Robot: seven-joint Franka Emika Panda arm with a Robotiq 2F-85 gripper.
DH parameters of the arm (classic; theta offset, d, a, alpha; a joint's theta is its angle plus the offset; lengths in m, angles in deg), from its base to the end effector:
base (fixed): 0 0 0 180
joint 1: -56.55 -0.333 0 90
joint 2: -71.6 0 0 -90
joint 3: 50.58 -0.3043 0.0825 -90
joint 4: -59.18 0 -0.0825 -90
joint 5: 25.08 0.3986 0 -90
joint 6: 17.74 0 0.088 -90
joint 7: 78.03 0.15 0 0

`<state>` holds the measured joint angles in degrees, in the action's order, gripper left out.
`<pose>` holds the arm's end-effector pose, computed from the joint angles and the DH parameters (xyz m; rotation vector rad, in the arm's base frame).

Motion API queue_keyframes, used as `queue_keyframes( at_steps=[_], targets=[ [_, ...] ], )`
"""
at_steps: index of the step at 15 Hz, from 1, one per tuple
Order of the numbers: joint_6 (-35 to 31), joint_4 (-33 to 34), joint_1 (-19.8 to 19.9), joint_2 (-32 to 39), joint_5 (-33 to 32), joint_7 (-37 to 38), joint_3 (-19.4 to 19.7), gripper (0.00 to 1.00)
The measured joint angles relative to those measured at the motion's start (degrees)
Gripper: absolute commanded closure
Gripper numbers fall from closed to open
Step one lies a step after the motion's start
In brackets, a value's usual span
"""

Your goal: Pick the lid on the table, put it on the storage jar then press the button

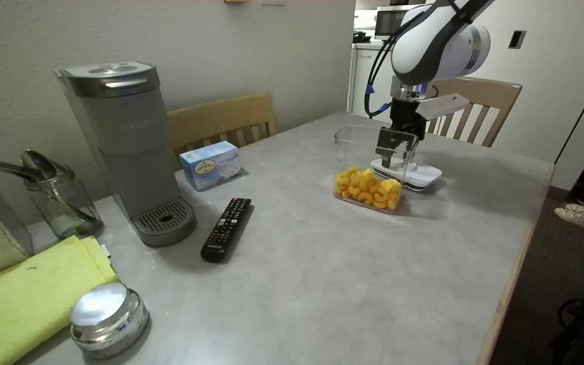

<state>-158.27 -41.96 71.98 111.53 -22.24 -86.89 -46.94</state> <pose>0.6245 -0.2139 0.1051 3.1182 -0.3160 -0.0151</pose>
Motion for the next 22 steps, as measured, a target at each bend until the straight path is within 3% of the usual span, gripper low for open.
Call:
queue_keyframes(
  at_steps=[13, 22],
  targets=[
    [-0.50, -0.79, -0.12, -0.14, 0.11, 0.72, 0.09, 0.00],
    [-0.51, -5.12, -0.12, -3.73, 0.11, 2.05, 0.57, 0.00]
  ],
)
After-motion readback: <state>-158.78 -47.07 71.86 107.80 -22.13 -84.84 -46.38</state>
